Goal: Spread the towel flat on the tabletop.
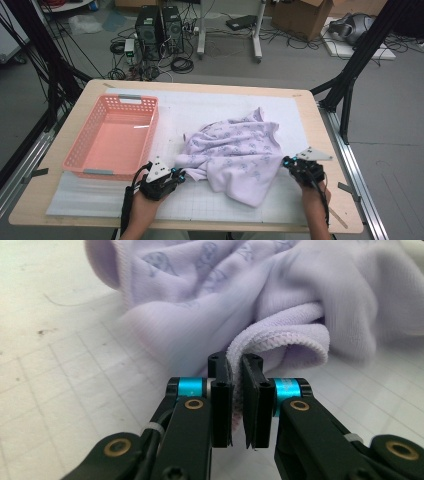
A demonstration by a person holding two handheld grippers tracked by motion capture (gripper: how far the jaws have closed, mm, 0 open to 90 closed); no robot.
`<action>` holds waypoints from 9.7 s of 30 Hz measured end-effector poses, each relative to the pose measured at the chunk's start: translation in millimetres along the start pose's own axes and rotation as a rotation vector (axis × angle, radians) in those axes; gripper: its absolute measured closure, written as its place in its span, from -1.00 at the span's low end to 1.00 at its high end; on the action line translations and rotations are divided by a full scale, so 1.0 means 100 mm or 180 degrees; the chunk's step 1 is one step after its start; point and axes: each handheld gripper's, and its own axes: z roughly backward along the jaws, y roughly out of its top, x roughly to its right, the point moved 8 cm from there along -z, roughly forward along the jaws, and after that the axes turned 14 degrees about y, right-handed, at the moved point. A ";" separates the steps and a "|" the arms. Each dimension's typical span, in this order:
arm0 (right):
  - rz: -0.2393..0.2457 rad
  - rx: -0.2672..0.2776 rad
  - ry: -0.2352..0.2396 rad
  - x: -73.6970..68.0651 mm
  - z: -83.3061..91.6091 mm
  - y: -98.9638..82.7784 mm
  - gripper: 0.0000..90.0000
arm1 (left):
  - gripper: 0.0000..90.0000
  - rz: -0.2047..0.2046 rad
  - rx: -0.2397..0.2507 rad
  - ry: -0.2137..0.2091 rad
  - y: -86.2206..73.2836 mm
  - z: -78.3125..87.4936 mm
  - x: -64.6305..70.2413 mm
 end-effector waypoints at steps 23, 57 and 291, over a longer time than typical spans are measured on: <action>-0.0007 0.0083 0.0148 -0.29 0.32 -0.30 0.51 | 0.25 0.0204 -0.0055 -0.0545 0.06 0.06 0.32; -0.0018 -0.0133 0.0420 -0.48 0.43 -0.35 0.61 | 0.09 0.0151 -0.0070 -0.0339 -0.23 0.44 0.30; -0.0290 -0.0206 0.0745 -0.82 1.08 -1.08 0.57 | 0.08 0.0484 -0.0063 0.0016 -0.37 0.58 0.25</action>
